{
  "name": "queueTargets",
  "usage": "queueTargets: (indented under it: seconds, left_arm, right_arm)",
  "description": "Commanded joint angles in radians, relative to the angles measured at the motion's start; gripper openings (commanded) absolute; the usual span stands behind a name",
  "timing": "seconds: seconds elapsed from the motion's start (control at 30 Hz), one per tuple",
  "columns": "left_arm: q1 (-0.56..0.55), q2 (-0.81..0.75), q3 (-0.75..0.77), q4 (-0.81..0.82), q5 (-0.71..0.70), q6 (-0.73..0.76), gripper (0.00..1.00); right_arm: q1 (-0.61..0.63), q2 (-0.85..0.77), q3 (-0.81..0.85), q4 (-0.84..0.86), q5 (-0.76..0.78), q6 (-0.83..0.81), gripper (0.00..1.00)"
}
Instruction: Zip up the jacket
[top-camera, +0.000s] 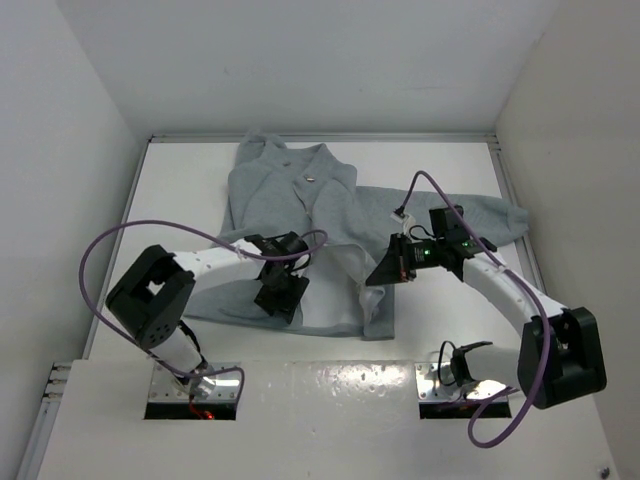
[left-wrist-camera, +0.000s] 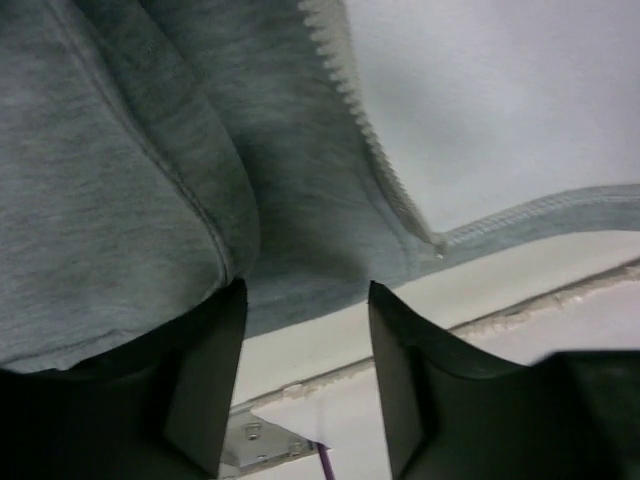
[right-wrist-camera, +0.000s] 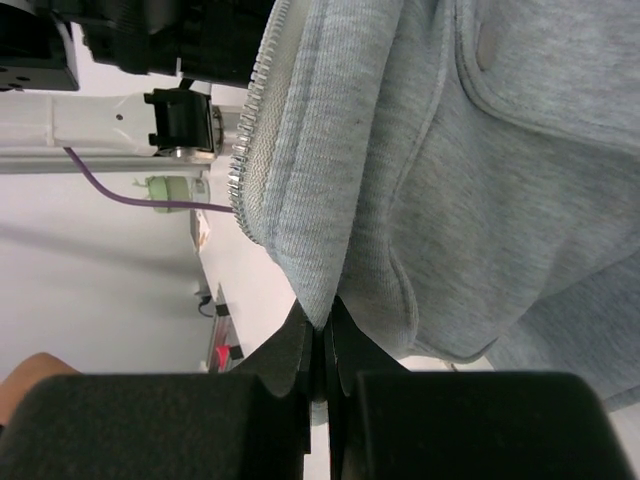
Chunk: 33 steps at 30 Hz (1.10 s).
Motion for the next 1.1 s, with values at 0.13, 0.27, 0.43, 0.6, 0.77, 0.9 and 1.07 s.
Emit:
queueTargets:
  seconds: [0.13,0.27,0.43,0.6,0.77,0.9,1.07]
  left_arm:
    - [0.011,0.128,0.063,-0.014,-0.054,-0.048,0.62]
    - [0.011,0.199,0.097,-0.003,-0.042,-0.061,0.51]
    - [0.011,0.219,0.106,0.018,-0.009,-0.024,0.19]
    - [0.045,0.069,0.142,0.047,0.102,0.013,0.05]
    - [0.066,-0.156,0.111,0.119,0.136,0.054,0.00]
    - [0.066,-0.298,0.134,0.119,-0.002,0.110,0.00]
    - [-0.007,-0.309,0.097,0.132,-0.332,0.191,0.00]
  right_arm:
    - [-0.007,0.036,0.053,0.049,-0.010,0.027,0.00]
    - [-0.006,0.039,0.046,0.068,-0.010,0.036,0.00]
    - [-0.009,0.040,0.042,0.065,-0.007,0.027,0.00]
    - [-0.007,0.027,0.042,0.043,-0.005,0.015,0.00]
    - [-0.004,0.002,0.030,0.037,-0.007,0.006,0.00]
    - [0.000,-0.013,0.030,0.025,-0.005,-0.010,0.00]
    - [0.008,-0.022,0.027,0.029,-0.004,-0.013,0.00]
